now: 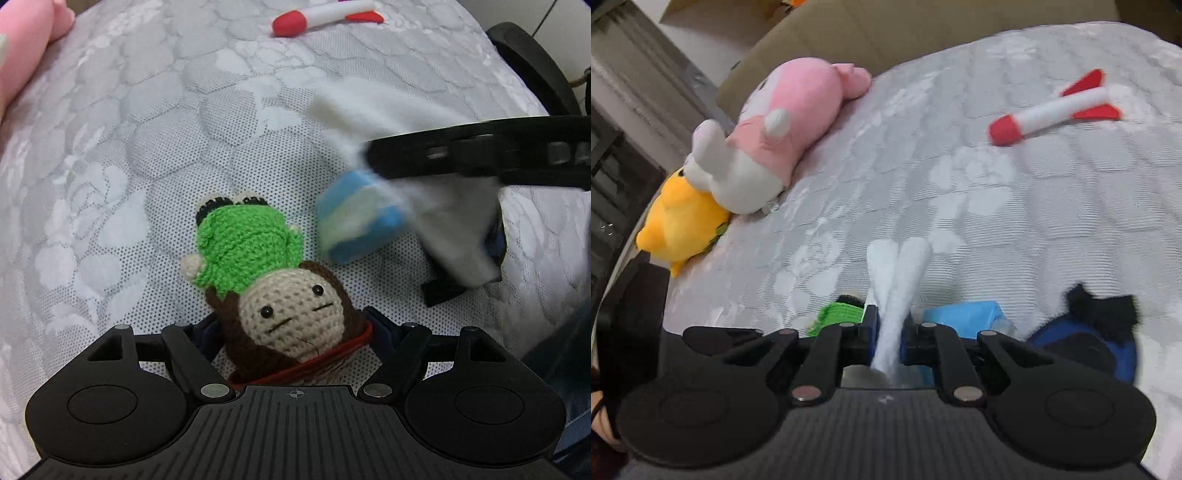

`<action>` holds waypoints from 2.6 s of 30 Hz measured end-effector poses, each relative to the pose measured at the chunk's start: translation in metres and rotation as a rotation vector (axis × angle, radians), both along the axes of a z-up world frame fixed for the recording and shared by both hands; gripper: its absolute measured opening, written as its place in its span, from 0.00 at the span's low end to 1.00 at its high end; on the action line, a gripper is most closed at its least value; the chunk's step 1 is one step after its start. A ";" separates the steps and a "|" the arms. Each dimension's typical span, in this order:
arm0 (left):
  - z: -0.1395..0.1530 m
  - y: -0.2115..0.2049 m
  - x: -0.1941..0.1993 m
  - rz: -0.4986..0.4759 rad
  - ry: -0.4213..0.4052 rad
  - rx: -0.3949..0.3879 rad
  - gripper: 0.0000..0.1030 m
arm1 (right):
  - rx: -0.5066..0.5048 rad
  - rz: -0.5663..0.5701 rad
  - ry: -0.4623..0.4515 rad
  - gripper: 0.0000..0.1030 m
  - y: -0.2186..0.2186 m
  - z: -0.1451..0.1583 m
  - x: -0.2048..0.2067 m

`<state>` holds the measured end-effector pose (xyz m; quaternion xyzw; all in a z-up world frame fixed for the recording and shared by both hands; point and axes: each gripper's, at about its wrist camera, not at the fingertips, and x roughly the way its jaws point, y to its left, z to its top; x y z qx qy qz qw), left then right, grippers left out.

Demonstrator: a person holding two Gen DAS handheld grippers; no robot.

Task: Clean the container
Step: 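Hold the doll with the left tool while the right tool wipes its green hat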

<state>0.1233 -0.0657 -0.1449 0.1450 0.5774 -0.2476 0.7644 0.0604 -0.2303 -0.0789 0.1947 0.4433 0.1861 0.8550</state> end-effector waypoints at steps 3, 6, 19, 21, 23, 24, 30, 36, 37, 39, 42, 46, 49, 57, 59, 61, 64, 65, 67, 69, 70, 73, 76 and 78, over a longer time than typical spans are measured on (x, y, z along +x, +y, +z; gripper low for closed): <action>0.000 0.004 0.001 0.021 0.009 -0.036 0.79 | -0.149 -0.050 -0.006 0.15 -0.012 0.005 -0.006; -0.001 0.000 0.003 -0.004 -0.003 -0.040 0.80 | -0.286 -0.127 -0.044 0.15 -0.022 0.009 -0.011; -0.014 -0.003 0.003 -0.018 0.040 0.011 0.88 | -0.031 0.005 -0.021 0.14 0.052 0.000 0.032; -0.016 -0.001 0.009 -0.002 0.041 0.001 0.88 | -0.027 0.019 -0.026 0.14 0.044 -0.005 0.022; -0.018 -0.001 0.015 0.001 0.037 -0.003 0.88 | -0.075 0.019 -0.014 0.12 0.034 0.000 0.015; -0.019 -0.002 0.017 -0.007 0.031 -0.001 0.88 | -0.101 0.018 0.007 0.10 0.029 0.000 0.013; -0.020 -0.007 0.019 -0.044 0.013 -0.008 0.89 | -0.145 0.022 0.108 0.07 -0.012 -0.009 -0.007; -0.024 -0.015 0.019 -0.068 0.010 -0.029 0.90 | -0.212 -0.015 -0.059 0.09 -0.002 0.014 -0.021; -0.024 -0.017 0.019 -0.072 0.004 -0.041 0.90 | -0.113 -0.005 -0.065 0.09 -0.001 0.017 -0.019; -0.020 -0.020 0.017 -0.090 -0.006 -0.065 0.89 | 0.082 0.020 -0.062 0.09 0.002 0.020 -0.013; -0.021 -0.024 0.018 -0.132 -0.012 -0.070 0.90 | 0.257 0.106 -0.015 0.09 0.019 0.007 0.003; -0.027 -0.012 0.031 -0.067 0.004 -0.038 0.91 | 0.162 0.137 0.070 0.13 0.037 -0.024 0.011; -0.027 0.004 0.039 0.022 0.055 -0.069 0.96 | 0.098 0.119 0.112 0.23 0.031 -0.038 0.011; -0.020 -0.020 0.016 -0.177 -0.073 -0.015 0.97 | -0.044 0.121 0.097 0.12 0.034 -0.037 0.016; -0.014 -0.019 0.000 -0.263 -0.147 0.008 0.97 | -0.056 0.088 0.081 0.11 0.028 -0.034 0.015; -0.005 -0.025 -0.029 -0.389 -0.271 0.049 0.96 | -0.058 0.042 0.049 0.11 0.019 -0.028 0.013; -0.011 -0.035 -0.045 -0.497 -0.360 0.086 0.96 | 0.074 -0.001 0.001 0.11 0.004 -0.015 0.011; -0.011 -0.037 -0.046 -0.496 -0.360 0.092 0.96 | 0.176 0.008 0.006 0.11 0.000 -0.013 0.011; -0.009 -0.034 -0.038 -0.437 -0.319 0.081 0.96 | 0.329 0.041 0.033 0.11 0.001 -0.015 0.013; -0.005 -0.028 -0.025 -0.315 -0.237 0.049 0.96 | 0.308 0.065 0.060 0.11 0.011 -0.022 0.014; -0.003 -0.025 -0.018 -0.248 -0.193 0.033 0.96 | 0.253 0.067 0.072 0.11 0.015 -0.026 0.013; 0.004 -0.013 -0.007 -0.082 -0.100 0.008 0.96 | 0.098 0.048 0.110 0.12 0.021 -0.036 0.009; 0.014 0.002 -0.004 -0.020 -0.079 -0.026 0.96 | -0.004 0.032 0.132 0.12 0.022 -0.039 0.002; 0.025 0.011 -0.014 0.025 -0.059 -0.048 0.96 | -0.050 0.028 0.137 0.12 0.022 -0.039 -0.003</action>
